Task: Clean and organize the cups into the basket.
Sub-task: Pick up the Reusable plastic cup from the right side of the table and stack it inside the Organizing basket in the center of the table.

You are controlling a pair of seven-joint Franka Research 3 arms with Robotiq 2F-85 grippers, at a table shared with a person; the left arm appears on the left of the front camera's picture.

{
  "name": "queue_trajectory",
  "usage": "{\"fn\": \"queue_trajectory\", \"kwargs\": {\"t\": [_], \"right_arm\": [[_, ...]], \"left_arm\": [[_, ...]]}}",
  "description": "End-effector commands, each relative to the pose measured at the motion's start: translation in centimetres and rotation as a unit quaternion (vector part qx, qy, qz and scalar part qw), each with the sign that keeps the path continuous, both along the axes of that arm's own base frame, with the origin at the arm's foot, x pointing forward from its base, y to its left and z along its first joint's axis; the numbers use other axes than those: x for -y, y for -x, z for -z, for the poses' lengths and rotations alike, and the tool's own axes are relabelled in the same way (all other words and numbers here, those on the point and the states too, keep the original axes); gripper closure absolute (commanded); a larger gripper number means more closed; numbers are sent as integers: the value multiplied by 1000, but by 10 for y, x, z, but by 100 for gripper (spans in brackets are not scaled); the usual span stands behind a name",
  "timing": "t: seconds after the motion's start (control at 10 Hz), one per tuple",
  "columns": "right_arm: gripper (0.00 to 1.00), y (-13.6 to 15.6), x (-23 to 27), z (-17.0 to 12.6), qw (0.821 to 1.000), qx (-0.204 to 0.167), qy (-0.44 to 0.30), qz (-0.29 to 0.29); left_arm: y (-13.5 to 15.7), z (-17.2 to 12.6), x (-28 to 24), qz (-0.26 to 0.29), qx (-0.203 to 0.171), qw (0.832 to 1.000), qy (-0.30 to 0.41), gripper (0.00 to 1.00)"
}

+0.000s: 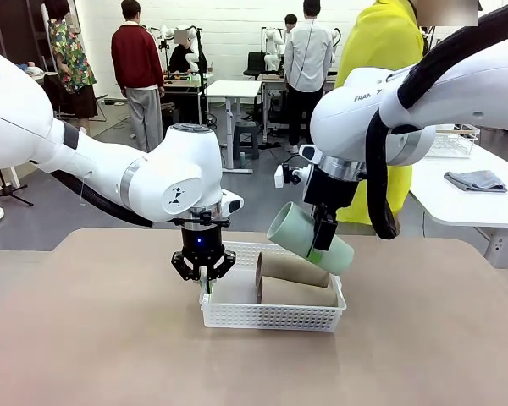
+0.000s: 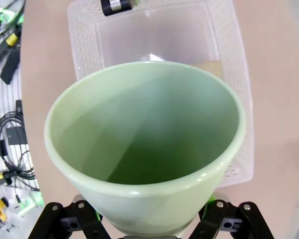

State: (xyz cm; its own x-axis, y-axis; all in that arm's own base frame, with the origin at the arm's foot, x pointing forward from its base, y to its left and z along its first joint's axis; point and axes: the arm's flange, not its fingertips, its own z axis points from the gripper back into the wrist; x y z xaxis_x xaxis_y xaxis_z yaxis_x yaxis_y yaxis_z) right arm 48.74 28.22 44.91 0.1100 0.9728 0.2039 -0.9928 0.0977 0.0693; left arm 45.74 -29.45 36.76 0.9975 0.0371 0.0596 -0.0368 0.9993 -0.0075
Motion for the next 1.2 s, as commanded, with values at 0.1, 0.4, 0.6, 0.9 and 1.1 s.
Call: {"fn": "queue_trajectory", "kwargs": {"t": [0.1, 0.4, 0.6, 0.9, 1.1], "right_arm": [[16, 0, 0, 0, 1000, 0, 0, 0], [16, 0, 0, 0, 1000, 0, 0, 0], [16, -4, -7, 7, 999, 17, 13, -37], [16, -15, -22, 17, 997, 28, 24, -70], [16, -18, -24, 22, 997, 32, 5, -73]], "left_arm": [[0, -3, 2, -1, 3, 1000, 2, 100], [0, -3, 2, -1, 3, 1000, 2, 100], [0, -3, 2, -1, 3, 1000, 2, 100], [0, -3, 2, -1, 3, 1000, 2, 100], [0, -3, 2, -1, 3, 1000, 2, 100]]}}
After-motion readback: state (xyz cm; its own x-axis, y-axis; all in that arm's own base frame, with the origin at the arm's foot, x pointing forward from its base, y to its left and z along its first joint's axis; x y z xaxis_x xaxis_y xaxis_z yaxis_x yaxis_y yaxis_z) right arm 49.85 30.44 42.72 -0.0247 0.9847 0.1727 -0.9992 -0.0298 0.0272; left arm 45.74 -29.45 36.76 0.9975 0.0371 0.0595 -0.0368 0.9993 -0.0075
